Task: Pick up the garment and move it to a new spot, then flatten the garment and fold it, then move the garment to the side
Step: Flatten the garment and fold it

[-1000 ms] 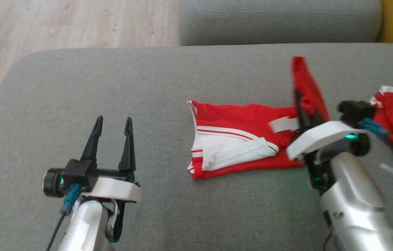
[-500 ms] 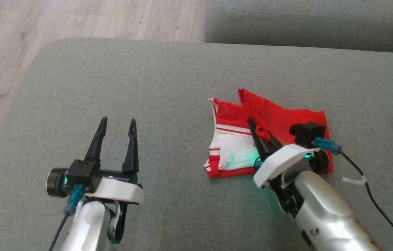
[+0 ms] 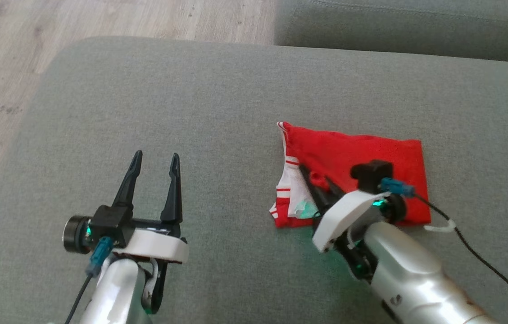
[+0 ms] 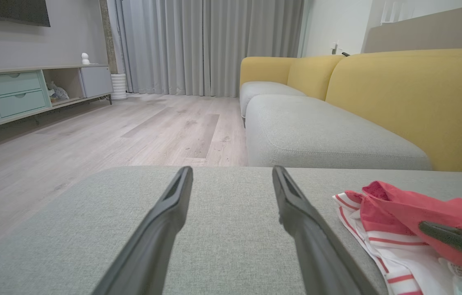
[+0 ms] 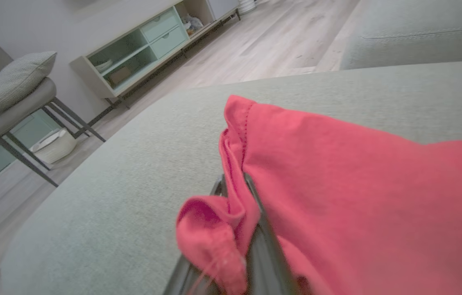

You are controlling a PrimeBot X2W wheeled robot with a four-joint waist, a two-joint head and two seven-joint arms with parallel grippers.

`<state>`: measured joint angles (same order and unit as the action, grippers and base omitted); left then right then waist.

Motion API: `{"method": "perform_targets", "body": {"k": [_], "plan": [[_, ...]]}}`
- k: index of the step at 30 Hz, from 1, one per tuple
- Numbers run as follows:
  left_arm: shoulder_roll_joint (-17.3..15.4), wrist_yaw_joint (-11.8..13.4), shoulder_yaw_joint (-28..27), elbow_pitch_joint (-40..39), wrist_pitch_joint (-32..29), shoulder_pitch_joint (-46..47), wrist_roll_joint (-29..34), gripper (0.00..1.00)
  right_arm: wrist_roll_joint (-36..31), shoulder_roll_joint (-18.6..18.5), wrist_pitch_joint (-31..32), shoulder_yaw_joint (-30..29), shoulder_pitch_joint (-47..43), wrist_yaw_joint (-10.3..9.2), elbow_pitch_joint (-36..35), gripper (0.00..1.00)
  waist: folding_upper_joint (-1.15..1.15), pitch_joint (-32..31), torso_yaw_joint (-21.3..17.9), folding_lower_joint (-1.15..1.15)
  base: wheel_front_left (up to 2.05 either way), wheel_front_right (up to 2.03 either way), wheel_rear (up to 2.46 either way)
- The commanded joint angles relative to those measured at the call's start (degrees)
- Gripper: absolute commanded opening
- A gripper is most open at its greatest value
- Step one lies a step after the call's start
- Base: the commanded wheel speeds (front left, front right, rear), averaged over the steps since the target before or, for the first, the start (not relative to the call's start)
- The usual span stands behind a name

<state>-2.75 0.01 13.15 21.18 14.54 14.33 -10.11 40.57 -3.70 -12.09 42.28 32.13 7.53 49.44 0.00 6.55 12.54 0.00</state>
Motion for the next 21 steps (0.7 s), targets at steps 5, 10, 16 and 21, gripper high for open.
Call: {"method": "perform_targets", "body": {"k": [5, 10, 16, 21], "plan": [[-0.1, 0.2, -1.5, -1.3, 0.5, 2.6, -0.1, 1.00, 3.5, 0.8, -1.1, 4.1, 0.8, -0.04, -4.8, 1.00, 0.00, -0.7, -0.6, 0.00, 0.00, 0.00, 0.00], [-0.2, 0.3, -2.1, -1.4, 0.5, 2.0, 0.3, 1.00, 3.2, 0.8, -2.7, 0.9, 4.2, -0.04, -5.6, 1.00, 0.00, -1.6, -2.2, 0.00, 0.00, 0.00, 0.00], [-0.2, 0.4, -3.3, -2.8, 0.5, 0.9, 0.5, 1.00, -20.5, 0.8, -2.9, -21.4, 1.9, -0.04, -12.9, 1.00, 0.00, -2.4, -5.4, 0.00, 0.00, 0.00, 0.00], [-0.2, 0.5, -4.0, -3.4, 0.5, -0.1, 0.5, 1.00, -30.2, 0.8, -2.9, -33.0, -5.6, -0.04, -20.2, 1.00, 0.00, -2.7, -7.1, 0.00, 0.00, 0.00, 0.00]]}}
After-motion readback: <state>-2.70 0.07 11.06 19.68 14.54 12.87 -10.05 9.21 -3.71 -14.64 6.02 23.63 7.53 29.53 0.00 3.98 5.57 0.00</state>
